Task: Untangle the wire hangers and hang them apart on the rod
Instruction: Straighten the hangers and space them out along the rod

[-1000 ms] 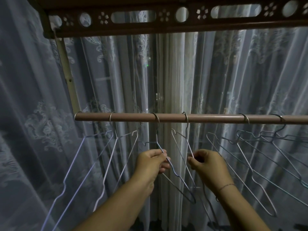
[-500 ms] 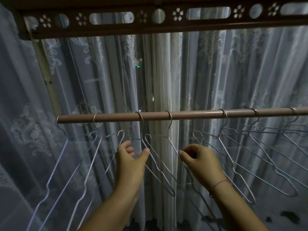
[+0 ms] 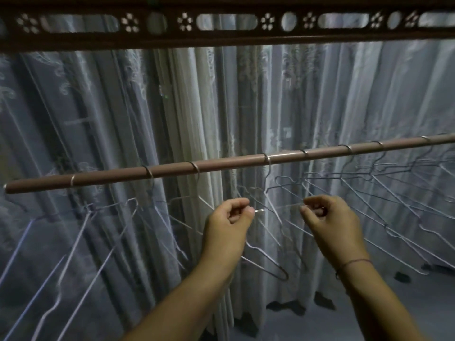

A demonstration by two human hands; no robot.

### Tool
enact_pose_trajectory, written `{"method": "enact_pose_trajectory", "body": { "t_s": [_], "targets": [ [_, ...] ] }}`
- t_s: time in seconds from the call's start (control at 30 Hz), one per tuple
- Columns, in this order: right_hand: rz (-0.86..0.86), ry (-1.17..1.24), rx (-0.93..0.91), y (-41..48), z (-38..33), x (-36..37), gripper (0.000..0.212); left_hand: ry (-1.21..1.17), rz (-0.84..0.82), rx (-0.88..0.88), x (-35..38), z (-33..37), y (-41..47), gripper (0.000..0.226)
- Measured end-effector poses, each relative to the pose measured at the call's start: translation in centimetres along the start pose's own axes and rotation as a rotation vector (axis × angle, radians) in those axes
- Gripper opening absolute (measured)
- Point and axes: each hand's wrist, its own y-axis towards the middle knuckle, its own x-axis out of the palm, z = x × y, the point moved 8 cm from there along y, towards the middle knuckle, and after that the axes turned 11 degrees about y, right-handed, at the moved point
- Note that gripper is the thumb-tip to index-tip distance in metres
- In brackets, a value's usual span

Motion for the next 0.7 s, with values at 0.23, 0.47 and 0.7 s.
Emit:
{"method": "enact_pose_trajectory", "body": {
  "t_s": [0.23,0.47,0.7],
  "targets": [
    [-0.140,-0.143,0.052,4.2,5.5,-1.9,0.033,0.088,0.007,-0.170,7.0,-1.9,3.2,0.058],
    [-0.313,-0.128,0.040,6.8,8.2,-1.3,0.028,0.102,0.156,-0.308,8.8,-4.6,4.5,0.023],
    [-0.423,-0.040,0.008,7.6,8.7,0.3,0.010,0.054,0.224,-0.340,9.2,-4.9,4.2,0.014]
  ]
}}
